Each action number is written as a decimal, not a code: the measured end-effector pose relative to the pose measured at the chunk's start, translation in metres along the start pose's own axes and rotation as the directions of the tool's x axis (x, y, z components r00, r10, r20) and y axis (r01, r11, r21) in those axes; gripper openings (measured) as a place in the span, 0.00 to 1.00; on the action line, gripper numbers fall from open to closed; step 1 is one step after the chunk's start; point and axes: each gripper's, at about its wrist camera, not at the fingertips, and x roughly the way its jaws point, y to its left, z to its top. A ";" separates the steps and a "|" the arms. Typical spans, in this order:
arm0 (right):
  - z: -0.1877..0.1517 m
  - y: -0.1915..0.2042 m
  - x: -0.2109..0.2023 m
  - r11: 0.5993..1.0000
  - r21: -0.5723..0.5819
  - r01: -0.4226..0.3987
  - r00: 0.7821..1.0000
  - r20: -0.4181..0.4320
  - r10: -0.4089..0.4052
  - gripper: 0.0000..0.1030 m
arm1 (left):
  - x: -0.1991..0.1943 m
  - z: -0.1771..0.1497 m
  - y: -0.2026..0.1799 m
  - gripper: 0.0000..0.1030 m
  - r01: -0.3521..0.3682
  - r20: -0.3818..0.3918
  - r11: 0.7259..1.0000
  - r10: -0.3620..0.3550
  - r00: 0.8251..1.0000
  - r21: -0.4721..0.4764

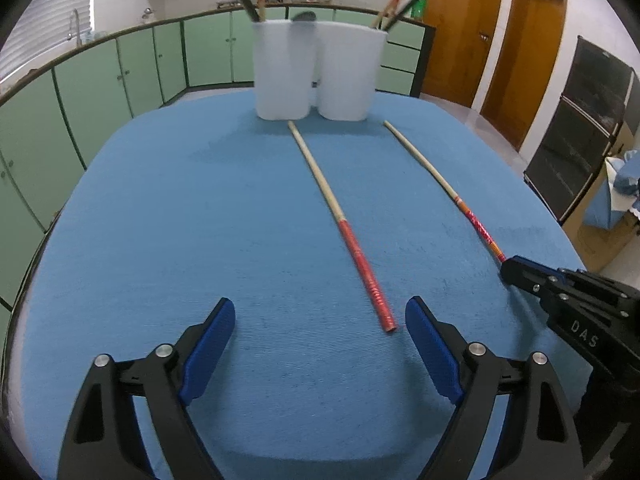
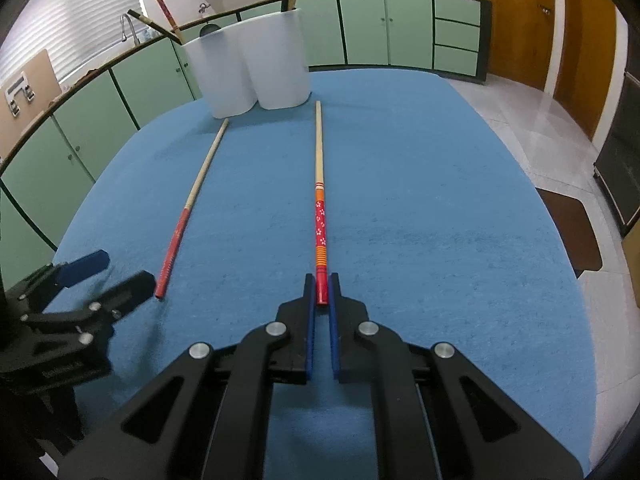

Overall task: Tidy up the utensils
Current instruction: 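Grasp the other red-patterned chopstick at its tip with the left tool, then carry chopstick to caddy with left tool while right tool carries its chopstick, then open left tool over caddy while right tool opens, dropping both chopsticks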

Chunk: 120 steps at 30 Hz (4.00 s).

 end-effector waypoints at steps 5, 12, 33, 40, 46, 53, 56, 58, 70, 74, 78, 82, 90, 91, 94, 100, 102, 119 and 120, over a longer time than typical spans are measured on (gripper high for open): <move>-0.002 0.000 0.000 1.000 -0.001 -0.012 1.000 0.001 0.012 0.05 | 0.007 0.004 -0.004 0.75 -0.024 -0.012 1.000 0.024 1.000 -0.008; -0.004 0.009 0.000 0.998 -0.036 -0.054 0.998 -0.009 0.054 0.05 | 0.007 0.006 -0.003 0.33 -0.075 -0.002 0.997 0.075 0.997 -0.014; -0.004 0.023 0.002 0.996 -0.078 -0.038 0.999 -0.011 0.038 0.07 | -0.001 -0.003 0.011 0.29 -0.019 0.007 0.999 0.019 1.000 -0.045; -0.005 0.021 0.001 0.997 -0.072 -0.042 0.999 -0.006 0.041 0.05 | -0.001 -0.003 0.016 0.07 -0.022 0.009 0.997 0.023 1.000 -0.073; -0.006 0.021 -0.006 0.996 -0.080 -0.034 0.999 0.021 0.036 0.05 | -0.004 -0.002 0.018 0.06 -0.016 0.017 0.996 0.018 1.000 -0.086; 0.004 0.022 -0.031 0.995 -0.094 -0.033 0.996 0.085 0.041 0.05 | -0.034 0.005 0.021 0.06 -0.023 0.072 0.997 0.028 0.997 -0.077; 0.013 0.021 -0.045 0.995 -0.095 -0.038 0.992 0.119 0.049 0.05 | -0.054 0.012 0.020 0.06 -0.025 0.112 0.998 0.032 0.993 -0.064; 0.020 0.021 -0.056 0.994 -0.097 -0.041 0.987 0.149 0.055 0.05 | -0.068 0.018 0.019 0.06 -0.021 0.147 0.998 0.030 0.989 -0.060; 0.071 0.028 -0.118 0.984 -0.160 -0.077 0.948 0.294 0.122 0.05 | -0.133 0.071 0.022 0.06 0.021 0.340 0.999 -0.011 0.941 -0.028; 0.097 0.030 -0.130 0.978 -0.176 -0.114 0.936 0.312 0.165 0.05 | -0.141 0.091 0.020 0.06 0.047 0.364 0.999 -0.045 0.930 0.001; 0.122 0.032 -0.137 0.970 -0.194 -0.145 0.930 0.308 0.201 0.05 | -0.142 0.109 0.018 0.06 0.074 0.370 0.997 -0.079 0.926 0.025; 0.143 0.035 -0.140 0.967 -0.221 -0.128 0.927 0.319 0.195 0.05 | -0.141 0.123 0.014 0.06 0.080 0.375 0.995 -0.094 0.922 0.053; 0.192 0.040 -0.158 0.962 -0.244 -0.126 0.893 0.394 0.217 0.05 | -0.145 0.158 0.012 0.05 0.100 0.412 0.992 -0.125 0.903 0.080; 0.198 0.038 -0.160 0.962 -0.246 -0.121 0.888 0.407 0.216 0.05 | -0.147 0.165 0.012 0.05 0.100 0.424 0.991 -0.126 0.897 0.084; 0.226 0.037 -0.164 0.963 -0.240 -0.123 0.871 0.438 0.221 0.05 | -0.152 0.191 0.014 0.05 0.099 0.464 0.991 -0.128 0.876 0.087; 0.281 0.035 -0.161 0.968 -0.225 -0.108 0.835 0.509 0.211 0.05 | -0.165 0.250 0.020 0.05 0.097 0.567 0.992 -0.124 0.814 0.079; 0.297 0.034 -0.157 0.970 -0.217 -0.111 0.822 0.529 0.212 0.05 | -0.165 0.267 0.023 0.05 0.101 0.592 0.992 -0.127 0.796 0.076; 0.321 0.025 -0.043 0.981 -0.173 -0.085 0.877 0.454 0.156 0.05 | -0.039 0.296 0.041 0.06 0.050 0.475 0.998 -0.065 0.877 0.044; 0.319 0.025 -0.039 0.982 -0.171 -0.085 0.882 0.446 0.153 0.05 | -0.033 0.293 0.042 0.06 0.050 0.463 0.998 -0.064 0.884 0.044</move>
